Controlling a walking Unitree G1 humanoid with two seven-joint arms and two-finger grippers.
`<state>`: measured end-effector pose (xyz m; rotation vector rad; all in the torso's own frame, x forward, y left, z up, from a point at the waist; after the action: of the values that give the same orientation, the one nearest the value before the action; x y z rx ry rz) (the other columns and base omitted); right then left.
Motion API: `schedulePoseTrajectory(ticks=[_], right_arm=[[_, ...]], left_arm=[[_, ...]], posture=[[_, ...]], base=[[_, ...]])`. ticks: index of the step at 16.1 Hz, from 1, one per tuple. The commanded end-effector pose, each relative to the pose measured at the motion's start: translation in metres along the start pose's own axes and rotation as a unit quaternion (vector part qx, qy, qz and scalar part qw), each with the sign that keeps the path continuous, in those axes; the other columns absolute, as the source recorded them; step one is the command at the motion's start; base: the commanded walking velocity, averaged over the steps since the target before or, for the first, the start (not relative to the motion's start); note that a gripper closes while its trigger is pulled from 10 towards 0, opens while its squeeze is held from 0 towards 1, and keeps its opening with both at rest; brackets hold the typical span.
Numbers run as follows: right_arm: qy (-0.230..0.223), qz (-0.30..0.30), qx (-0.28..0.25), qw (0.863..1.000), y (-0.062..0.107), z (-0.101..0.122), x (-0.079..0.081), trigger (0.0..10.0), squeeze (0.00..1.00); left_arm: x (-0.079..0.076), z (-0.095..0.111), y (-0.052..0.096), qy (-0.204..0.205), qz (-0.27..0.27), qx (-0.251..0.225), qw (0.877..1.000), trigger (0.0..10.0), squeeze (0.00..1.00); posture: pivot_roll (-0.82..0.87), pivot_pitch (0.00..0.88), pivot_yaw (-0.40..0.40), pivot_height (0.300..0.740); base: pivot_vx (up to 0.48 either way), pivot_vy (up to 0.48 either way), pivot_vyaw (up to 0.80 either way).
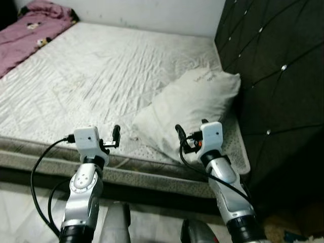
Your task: Clean up the room
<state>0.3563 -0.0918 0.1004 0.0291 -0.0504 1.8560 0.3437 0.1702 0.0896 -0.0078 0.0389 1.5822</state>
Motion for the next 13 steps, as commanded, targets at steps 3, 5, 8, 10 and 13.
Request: schedulePoseTrajectory(ticks=[3, 5, 8, 10, 13], right_arm=[[0.004, -0.004, -0.004, 1.000, -0.0020, 0.0049, -0.0034, 10.0, 0.00], [0.006, -0.005, -0.004, 1.000, -0.0025, 0.0050, -0.0041, 10.0, 0.00], [0.008, -0.006, -0.005, 1.000, -0.0029, 0.0054, -0.0045, 10.0, 0.00], [0.009, -0.005, -0.005, 1.000, -0.0033, 0.0053, -0.0048, 10.0, 0.00], [0.004, 0.002, -0.012, 1.000, -0.0030, 0.0074, -0.0030, 10.0, 0.00]], left_arm=[[-0.0037, 0.0072, -0.0031, -0.003, -0.009, -0.009, 1.000, 10.0, 0.00], [-0.0046, 0.0068, -0.0038, -0.004, -0.011, -0.008, 1.000, 10.0, 0.00], [-0.0034, 0.0038, -0.0051, -0.010, -0.005, -0.001, 1.000, 10.0, 0.00], [-0.0031, 0.0027, -0.0059, -0.013, -0.002, 0.002, 1.000, 10.0, 0.00], [-0.0043, 0.0030, -0.0074, -0.015, -0.001, 0.002, 1.000, 10.0, 0.00]], posture=[[0.03, 0.000, -0.039, 0.635], [0.03, 0.000, -0.039, 0.635], [0.03, 0.000, -0.039, 0.635], [0.02, 0.000, -0.040, 0.635], [0.02, 0.000, -0.040, 0.625]], base=[[0.480, 0.000, 0.00], [0.368, 0.000, 0.00], [0.107, 0.000, 0.00], [0.000, 0.000, 0.00], [0.000, 0.000, 0.00]])
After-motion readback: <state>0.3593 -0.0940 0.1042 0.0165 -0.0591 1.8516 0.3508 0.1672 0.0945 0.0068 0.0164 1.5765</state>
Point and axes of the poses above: a point about 5 cm out from each wrist's last joint towards the gripper, its own y axis pointing back from the gripper into the wrist, its own z axis along the axis of the wrist's last joint, x = y × z, the point moved 6 cm from there along -y, pointing out of the wrist towards the gripper, and after that the axes turned 5 degrees about -y, right-handed, at the moved point
